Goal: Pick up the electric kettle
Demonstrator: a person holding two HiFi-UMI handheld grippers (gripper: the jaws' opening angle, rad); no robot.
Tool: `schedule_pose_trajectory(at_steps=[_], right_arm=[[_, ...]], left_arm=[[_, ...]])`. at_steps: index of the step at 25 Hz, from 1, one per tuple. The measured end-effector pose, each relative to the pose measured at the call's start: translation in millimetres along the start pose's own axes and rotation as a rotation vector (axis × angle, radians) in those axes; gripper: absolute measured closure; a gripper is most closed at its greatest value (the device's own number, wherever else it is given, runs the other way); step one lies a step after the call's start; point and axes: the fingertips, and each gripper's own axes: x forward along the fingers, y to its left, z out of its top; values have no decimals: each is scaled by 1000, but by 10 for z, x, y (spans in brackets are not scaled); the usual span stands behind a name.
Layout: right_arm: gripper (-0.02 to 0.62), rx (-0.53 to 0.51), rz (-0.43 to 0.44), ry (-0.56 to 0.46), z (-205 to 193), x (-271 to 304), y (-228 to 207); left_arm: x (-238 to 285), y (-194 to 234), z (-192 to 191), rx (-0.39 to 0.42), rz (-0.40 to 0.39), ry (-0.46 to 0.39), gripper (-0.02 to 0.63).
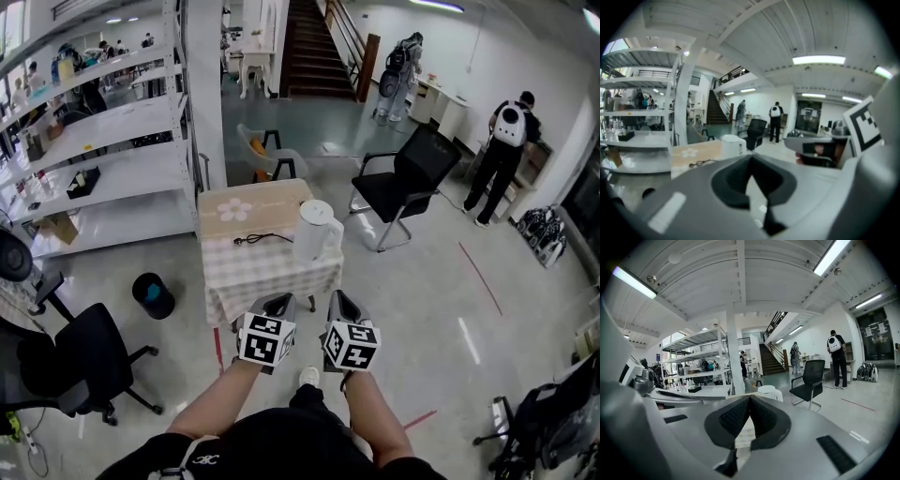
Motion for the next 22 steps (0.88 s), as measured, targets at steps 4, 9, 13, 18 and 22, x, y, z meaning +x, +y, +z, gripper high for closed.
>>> schedule_pose_trajectory(at_steps=[4, 9, 13, 18, 22], right_arm=[[597, 11, 13, -5, 142, 410, -270], [597, 16, 32, 11, 332, 922, -619], [597, 8, 58, 14, 456, 1304, -831], [597, -13, 77, 27, 541, 1674, -1104], [597, -7, 84, 50, 527, 1930, -1302]], left_arm=[[437, 95, 157, 6, 13, 4, 607], [984, 170, 399, 11, 22, 20, 607], [1386, 251, 545, 11, 35, 25, 607], [1812, 332, 700, -2, 53, 24, 607], [2085, 387, 758, -18, 57, 26, 607]])
